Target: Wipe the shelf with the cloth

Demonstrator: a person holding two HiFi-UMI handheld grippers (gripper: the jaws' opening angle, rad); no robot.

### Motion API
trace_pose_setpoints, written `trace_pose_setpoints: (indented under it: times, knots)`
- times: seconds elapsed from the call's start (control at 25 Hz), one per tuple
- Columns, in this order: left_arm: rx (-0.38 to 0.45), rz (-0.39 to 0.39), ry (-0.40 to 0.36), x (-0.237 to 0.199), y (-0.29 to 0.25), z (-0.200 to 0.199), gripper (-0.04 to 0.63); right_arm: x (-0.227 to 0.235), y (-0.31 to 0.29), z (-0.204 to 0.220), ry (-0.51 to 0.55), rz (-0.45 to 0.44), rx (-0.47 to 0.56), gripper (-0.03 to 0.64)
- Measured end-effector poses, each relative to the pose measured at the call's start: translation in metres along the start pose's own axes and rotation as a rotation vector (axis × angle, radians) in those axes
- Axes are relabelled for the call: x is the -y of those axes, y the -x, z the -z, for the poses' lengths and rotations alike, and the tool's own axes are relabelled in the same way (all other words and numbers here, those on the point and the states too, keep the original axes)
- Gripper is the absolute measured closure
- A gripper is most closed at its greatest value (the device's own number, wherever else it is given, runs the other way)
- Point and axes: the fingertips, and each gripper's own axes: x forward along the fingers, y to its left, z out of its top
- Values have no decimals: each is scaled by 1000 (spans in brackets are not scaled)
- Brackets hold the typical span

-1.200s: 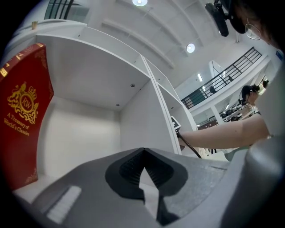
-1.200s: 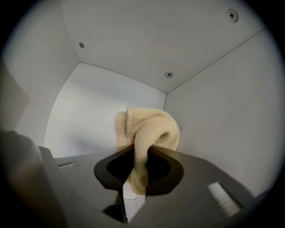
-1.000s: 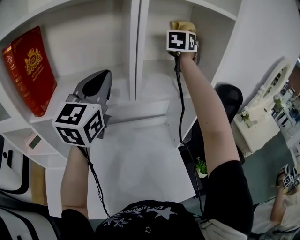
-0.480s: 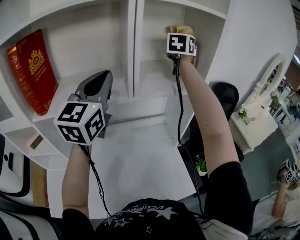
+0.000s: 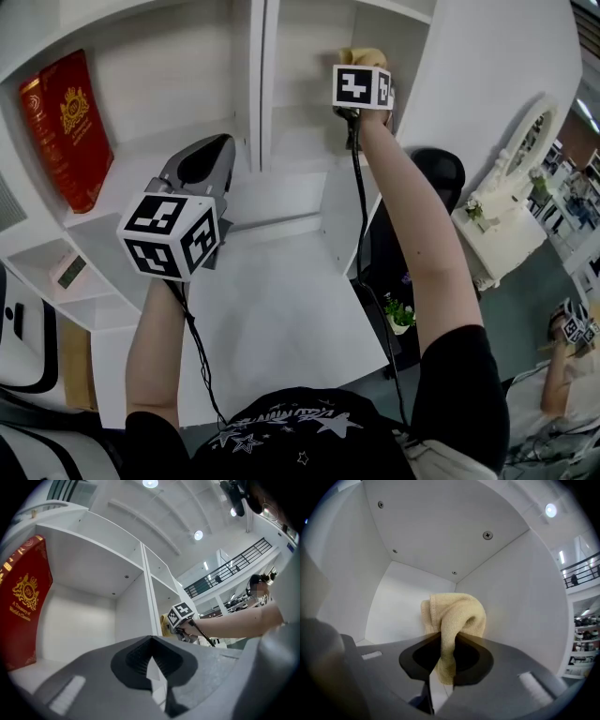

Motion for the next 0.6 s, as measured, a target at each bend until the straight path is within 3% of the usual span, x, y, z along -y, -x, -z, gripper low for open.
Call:
trace_pose_setpoints:
  times: [0.6]
  knots:
    - [-21,94,44,22,7,11,592,22,58,18,36,37,-32,532]
